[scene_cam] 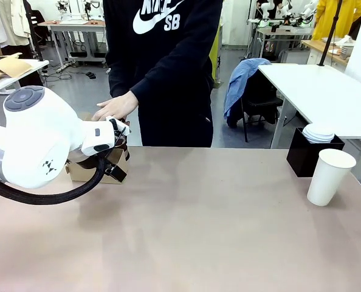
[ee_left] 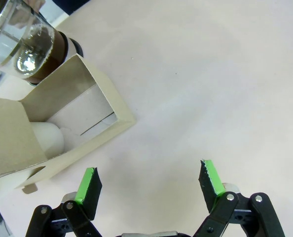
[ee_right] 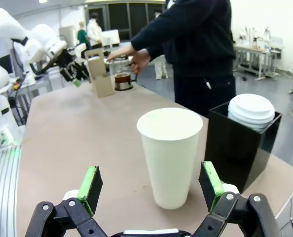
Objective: Pour a drink into a cup and package it in a carrier.
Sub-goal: Pick up the 600 ml Paper Cup and place it in the middle top area of the table.
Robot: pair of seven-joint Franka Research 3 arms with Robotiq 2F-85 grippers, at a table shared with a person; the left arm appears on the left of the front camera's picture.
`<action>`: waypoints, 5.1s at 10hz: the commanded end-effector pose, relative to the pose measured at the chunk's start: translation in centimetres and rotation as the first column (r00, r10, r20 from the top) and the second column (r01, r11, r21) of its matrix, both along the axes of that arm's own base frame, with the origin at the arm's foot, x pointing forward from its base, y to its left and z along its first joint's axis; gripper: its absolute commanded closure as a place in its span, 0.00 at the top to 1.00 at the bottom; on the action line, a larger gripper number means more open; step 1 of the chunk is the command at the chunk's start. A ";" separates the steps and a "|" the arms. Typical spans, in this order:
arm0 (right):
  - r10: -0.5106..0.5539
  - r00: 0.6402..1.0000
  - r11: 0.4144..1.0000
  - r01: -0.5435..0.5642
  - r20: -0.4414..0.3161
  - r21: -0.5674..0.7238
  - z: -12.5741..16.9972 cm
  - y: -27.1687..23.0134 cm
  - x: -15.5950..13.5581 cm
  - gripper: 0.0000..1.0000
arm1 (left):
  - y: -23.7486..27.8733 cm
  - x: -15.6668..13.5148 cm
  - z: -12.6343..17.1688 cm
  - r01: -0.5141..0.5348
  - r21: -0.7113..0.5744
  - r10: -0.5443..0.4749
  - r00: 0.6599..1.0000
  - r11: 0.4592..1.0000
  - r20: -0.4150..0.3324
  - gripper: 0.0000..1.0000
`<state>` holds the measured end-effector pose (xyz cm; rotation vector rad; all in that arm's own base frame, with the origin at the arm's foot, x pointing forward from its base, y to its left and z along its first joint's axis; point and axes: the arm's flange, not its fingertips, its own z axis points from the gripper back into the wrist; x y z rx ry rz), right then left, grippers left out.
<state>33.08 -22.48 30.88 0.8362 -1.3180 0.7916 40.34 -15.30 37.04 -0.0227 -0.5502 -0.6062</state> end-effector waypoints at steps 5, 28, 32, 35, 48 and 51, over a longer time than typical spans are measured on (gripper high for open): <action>-0.035 0.997 0.999 0.037 0.074 -0.029 -5.3 2.7 3.0 1.00 | 0.1 0.0 0.0 -0.001 -0.001 0.001 1.000 1.000 0.000 1.00; -0.037 0.999 0.996 0.040 -0.031 0.079 -10.6 11.8 12.2 0.80 | 0.1 0.0 0.0 -0.001 -0.001 0.001 1.000 1.000 0.000 1.00; -0.043 0.998 0.995 0.047 -0.052 0.090 -10.7 11.4 12.2 0.80 | 0.1 0.0 0.0 -0.001 -0.001 0.001 1.000 1.000 0.000 1.00; -0.092 0.995 0.995 0.091 0.024 0.027 -4.6 16.4 9.0 0.80 | 0.1 0.0 0.0 -0.001 -0.001 0.001 1.000 1.000 0.000 1.00; -0.237 0.971 0.969 0.235 0.018 0.076 -7.4 34.5 27.5 0.80 | 0.1 0.0 0.0 -0.001 -0.001 0.001 1.000 1.000 0.000 1.00; -0.205 0.979 0.974 0.206 -0.018 0.097 -8.5 34.8 27.4 0.80 | 0.1 0.0 0.0 -0.001 -0.001 0.001 1.000 1.000 0.000 1.00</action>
